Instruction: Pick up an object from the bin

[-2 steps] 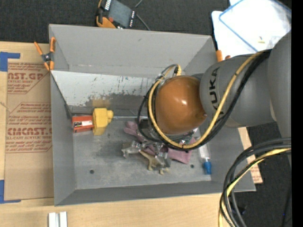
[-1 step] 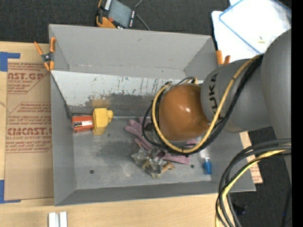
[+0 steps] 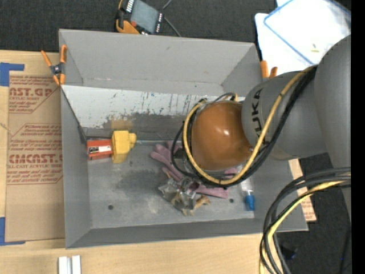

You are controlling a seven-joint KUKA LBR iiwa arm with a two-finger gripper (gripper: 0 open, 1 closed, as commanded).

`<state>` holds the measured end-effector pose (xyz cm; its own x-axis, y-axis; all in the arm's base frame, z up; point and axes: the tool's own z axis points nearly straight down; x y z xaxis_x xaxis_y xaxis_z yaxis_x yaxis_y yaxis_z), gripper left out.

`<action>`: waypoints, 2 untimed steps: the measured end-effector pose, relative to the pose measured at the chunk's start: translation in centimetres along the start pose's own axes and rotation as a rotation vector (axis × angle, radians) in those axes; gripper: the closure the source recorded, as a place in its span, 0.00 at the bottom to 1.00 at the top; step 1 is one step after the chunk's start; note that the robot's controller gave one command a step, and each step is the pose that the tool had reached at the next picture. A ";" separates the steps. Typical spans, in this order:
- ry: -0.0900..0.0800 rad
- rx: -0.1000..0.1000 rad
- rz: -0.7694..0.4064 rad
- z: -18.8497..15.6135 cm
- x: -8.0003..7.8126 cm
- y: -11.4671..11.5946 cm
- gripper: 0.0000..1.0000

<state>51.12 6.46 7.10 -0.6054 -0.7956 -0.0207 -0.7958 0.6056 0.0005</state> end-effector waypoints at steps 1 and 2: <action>-0.002 -0.001 -0.023 0.0 0.1 -0.1 1.00; -0.002 -0.001 -0.030 -1.0 -0.2 0.4 1.00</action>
Offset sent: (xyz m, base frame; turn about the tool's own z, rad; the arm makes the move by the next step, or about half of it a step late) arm -0.0017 0.0029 0.0104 -0.0312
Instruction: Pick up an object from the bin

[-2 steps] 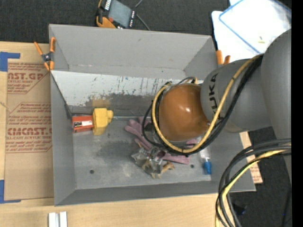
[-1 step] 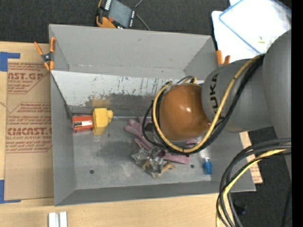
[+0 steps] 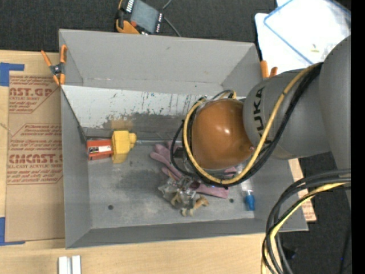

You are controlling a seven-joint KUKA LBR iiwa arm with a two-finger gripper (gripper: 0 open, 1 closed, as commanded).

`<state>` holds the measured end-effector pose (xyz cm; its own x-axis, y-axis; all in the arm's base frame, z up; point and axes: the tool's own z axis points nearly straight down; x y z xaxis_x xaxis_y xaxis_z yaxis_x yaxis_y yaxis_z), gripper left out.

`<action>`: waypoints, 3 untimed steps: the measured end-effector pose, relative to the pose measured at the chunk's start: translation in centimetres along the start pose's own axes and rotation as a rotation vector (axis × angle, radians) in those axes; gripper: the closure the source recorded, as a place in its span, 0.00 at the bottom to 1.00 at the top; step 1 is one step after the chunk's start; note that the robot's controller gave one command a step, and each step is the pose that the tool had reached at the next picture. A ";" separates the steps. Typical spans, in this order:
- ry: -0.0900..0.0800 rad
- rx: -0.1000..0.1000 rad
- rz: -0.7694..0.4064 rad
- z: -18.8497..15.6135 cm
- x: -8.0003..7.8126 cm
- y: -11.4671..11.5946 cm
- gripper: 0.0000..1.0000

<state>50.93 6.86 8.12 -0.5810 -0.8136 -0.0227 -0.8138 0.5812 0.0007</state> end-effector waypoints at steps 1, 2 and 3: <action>-0.005 0.001 -0.026 1.0 0.5 0.1 1.00; -0.002 -0.002 -0.003 0.3 0.1 0.1 1.00; -0.006 0.000 0.005 1.0 0.3 0.9 1.00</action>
Offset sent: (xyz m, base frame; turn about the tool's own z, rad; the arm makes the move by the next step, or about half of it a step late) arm -0.0007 -0.0009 -0.0020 -0.0045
